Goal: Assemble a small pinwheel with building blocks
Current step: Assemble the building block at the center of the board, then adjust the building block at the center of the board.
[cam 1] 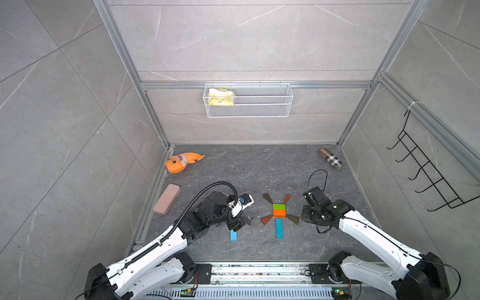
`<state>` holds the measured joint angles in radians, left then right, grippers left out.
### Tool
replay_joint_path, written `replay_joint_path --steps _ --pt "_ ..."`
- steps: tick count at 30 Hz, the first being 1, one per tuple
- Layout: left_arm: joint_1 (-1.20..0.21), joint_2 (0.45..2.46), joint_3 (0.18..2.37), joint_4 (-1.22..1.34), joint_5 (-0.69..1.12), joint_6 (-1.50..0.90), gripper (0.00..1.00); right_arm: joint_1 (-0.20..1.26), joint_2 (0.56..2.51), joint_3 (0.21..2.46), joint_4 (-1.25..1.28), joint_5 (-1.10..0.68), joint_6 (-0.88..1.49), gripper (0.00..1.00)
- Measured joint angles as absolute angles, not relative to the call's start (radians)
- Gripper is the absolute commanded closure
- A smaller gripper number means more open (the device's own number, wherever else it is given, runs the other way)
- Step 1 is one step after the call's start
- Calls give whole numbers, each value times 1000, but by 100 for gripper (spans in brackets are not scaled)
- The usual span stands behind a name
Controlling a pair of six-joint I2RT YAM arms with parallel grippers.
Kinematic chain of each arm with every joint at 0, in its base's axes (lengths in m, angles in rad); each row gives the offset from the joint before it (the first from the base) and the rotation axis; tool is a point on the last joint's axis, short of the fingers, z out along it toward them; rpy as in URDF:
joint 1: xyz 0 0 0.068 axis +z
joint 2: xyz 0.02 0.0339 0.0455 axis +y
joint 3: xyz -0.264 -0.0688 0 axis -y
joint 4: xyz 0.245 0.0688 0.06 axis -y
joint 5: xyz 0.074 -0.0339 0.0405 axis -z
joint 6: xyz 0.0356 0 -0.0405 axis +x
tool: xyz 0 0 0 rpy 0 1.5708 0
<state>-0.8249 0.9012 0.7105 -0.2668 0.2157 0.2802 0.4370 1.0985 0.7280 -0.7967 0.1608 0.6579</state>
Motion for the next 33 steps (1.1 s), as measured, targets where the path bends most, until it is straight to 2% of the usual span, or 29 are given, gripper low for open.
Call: replay_joint_path --steps 3,11,21,33 --pt "-825 881 710 -284 217 282 15 386 1167 714 -773 118 614 67" --pt "-825 842 710 -289 220 284 10 384 1314 708 -694 50 579 68" --pt "-825 844 710 -292 220 289 8 384 1358 691 -632 25 570 67" --pt "-825 844 710 -293 220 294 8 385 1359 691 -623 18 559 62"
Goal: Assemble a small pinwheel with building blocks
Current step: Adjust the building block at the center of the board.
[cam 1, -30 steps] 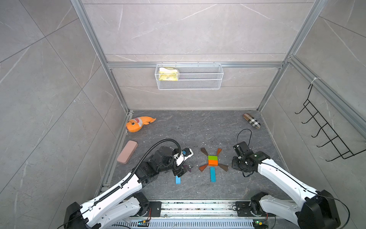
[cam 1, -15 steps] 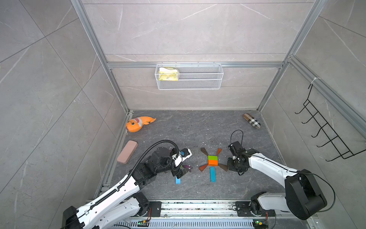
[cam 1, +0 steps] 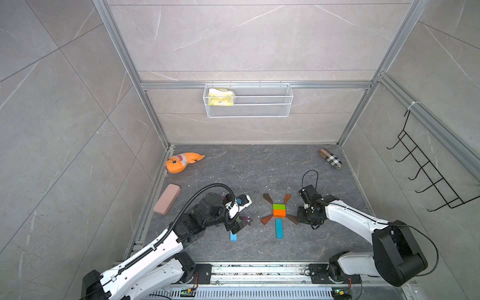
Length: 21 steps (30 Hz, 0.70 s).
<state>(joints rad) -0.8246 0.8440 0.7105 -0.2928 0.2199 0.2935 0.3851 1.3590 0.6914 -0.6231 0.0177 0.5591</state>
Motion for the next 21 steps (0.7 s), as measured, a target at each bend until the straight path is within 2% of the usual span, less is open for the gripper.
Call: replay_joint_path --steps 9,12,13,14,15,18,21 --pt "-825 846 710 -294 220 300 9 395 1359 692 -629 26 559 62" --pt "-825 865 710 -292 215 290 23 396 1346 694 -660 50 560 63" --pt "-825 881 710 -291 213 279 36 396 1329 698 -679 62 560 62" --pt "-825 901 710 -287 213 256 53 396 1307 705 -699 74 560 62" --pt "-825 928 710 -278 215 221 62 396 1286 713 -712 84 556 61" --pt "-841 1042 713 -237 191 58 65 396 1234 772 -755 110 520 58" --pt "-933 1162 737 -242 59 -133 68 395 1221 834 -755 99 449 54"
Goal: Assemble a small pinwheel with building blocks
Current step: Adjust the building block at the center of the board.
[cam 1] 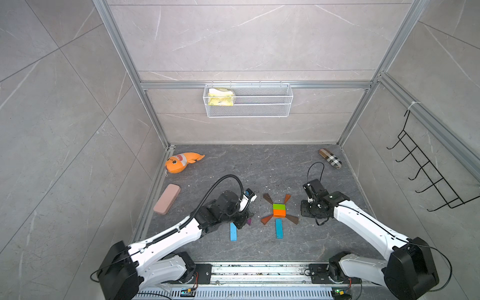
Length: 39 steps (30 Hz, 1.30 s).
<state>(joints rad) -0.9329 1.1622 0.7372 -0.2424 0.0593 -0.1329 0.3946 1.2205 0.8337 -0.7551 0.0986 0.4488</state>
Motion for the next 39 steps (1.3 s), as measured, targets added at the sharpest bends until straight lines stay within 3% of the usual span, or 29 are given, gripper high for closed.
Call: replay_joint_path --steps 3,5,6,7,12,21,25,30,39 --pt "-1065 1241 770 -247 -88 -316 72 394 1187 842 -736 42 371 42" --pt "-1117 1303 814 -271 -163 -456 72 394 1153 842 -731 -2 328 20" --pt "-1125 1335 841 -287 -192 -515 73 394 1138 842 -728 -20 310 4" --pt "-1137 1377 880 -316 -226 -577 73 394 1126 842 -725 -37 300 0" --pt "-1185 1564 1076 -463 -334 -822 73 392 1093 838 -702 -88 272 0" --pt "-1211 1644 1098 -559 -366 -1074 73 382 1059 754 -673 -118 274 3" --pt "-1211 1688 1098 -554 -364 -1126 81 380 1059 741 -668 -132 276 4" --pt "-1213 1736 1098 -553 -364 -1165 83 380 1058 741 -651 -159 276 4" --pt "-1213 1746 1099 -546 -366 -1189 79 380 1056 738 -638 -185 276 4"
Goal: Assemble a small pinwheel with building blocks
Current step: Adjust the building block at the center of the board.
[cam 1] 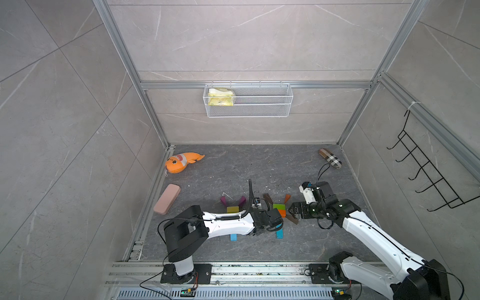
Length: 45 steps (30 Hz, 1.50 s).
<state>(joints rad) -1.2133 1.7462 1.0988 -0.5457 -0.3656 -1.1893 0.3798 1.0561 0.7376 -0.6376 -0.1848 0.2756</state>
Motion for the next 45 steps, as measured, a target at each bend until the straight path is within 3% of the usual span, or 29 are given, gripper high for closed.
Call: replay_joint_path --steps 23,34,45 --pt "-1205 1775 1137 -526 -360 -1178 72 380 1055 737 -637 -199 276 4" --pt "-1205 1793 1148 -531 -357 -1174 81 380 1055 736 -633 -200 276 5" --pt "-1195 1823 1148 -529 -357 -1174 78 380 1056 736 -633 -200 275 5"
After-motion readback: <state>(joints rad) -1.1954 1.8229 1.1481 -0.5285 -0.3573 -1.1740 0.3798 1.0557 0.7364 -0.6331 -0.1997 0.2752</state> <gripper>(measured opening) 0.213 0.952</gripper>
